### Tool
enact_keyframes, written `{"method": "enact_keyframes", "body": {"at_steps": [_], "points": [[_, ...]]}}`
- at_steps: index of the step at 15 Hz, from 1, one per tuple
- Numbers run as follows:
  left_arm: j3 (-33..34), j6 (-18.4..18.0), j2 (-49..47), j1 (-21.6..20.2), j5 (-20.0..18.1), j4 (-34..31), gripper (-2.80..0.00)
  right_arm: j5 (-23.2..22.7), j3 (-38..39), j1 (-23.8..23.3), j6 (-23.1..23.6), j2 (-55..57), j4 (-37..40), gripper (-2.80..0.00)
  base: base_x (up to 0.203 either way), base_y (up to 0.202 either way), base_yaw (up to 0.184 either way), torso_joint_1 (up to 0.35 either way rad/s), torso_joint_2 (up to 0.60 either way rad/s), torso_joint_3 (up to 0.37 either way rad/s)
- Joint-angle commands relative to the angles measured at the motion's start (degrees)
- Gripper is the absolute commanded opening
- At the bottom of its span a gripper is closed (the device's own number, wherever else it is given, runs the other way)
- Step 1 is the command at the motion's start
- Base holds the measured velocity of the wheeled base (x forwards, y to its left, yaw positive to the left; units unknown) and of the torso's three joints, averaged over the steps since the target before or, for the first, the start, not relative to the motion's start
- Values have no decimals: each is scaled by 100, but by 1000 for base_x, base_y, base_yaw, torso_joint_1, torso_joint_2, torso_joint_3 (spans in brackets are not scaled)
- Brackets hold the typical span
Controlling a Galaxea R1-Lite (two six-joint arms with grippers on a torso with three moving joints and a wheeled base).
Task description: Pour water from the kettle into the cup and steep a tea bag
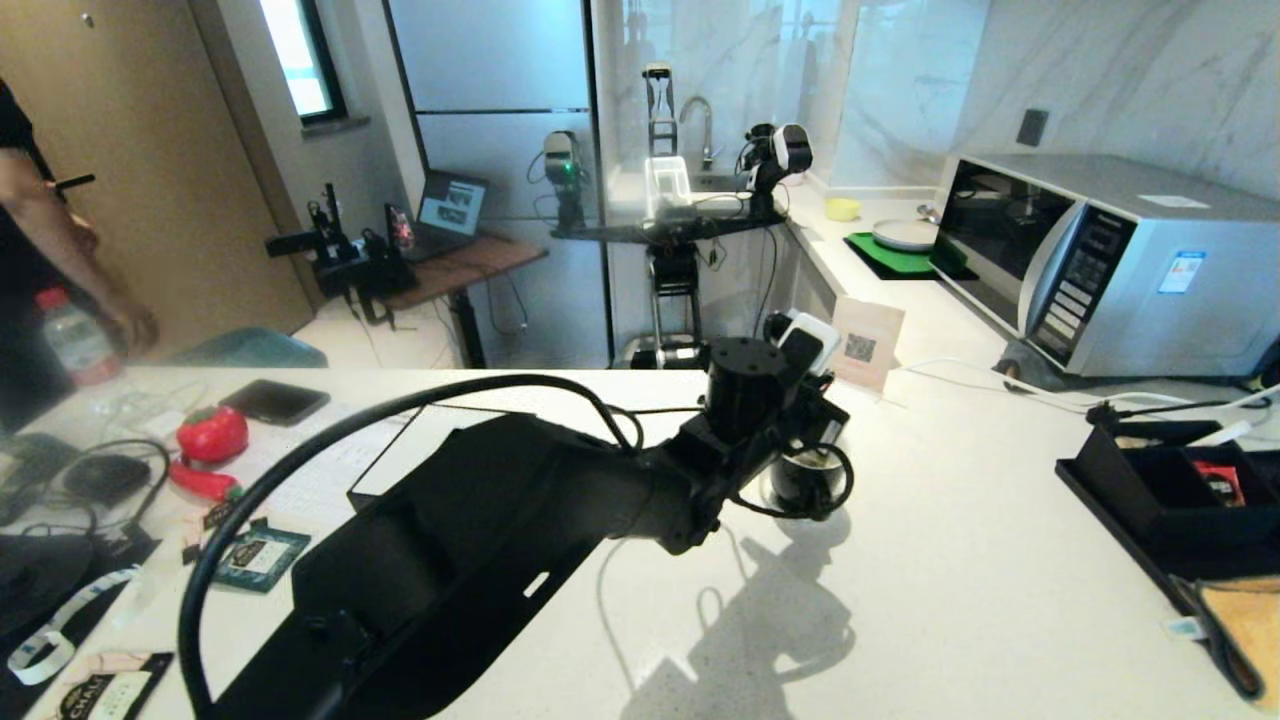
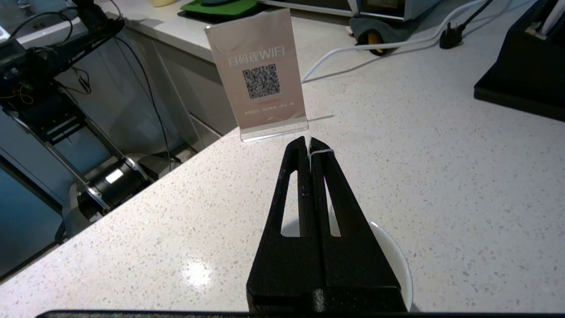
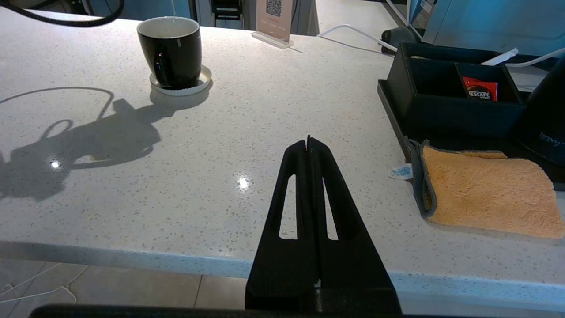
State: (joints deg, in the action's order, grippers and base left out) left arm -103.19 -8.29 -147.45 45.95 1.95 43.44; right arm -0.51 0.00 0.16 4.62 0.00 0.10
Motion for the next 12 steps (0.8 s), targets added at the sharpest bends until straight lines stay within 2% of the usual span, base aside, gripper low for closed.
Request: {"method": "enact_keyframes", "body": {"at_steps": [1,6,12], "points": [[1,-6,-119,-16,7,69,-280,-2,0,2,4,0,-1,-280,0,0,0,0,0,0],[-52,-6,11,-41,7,67,-280,-2,0,2,4,0,-1,-280,0,0,0,0,0,0],[-15,-14,755,-259,7,-63,-280,-2,0,2,4,0,-1,-280,0,0,0,0,0,0]]}}
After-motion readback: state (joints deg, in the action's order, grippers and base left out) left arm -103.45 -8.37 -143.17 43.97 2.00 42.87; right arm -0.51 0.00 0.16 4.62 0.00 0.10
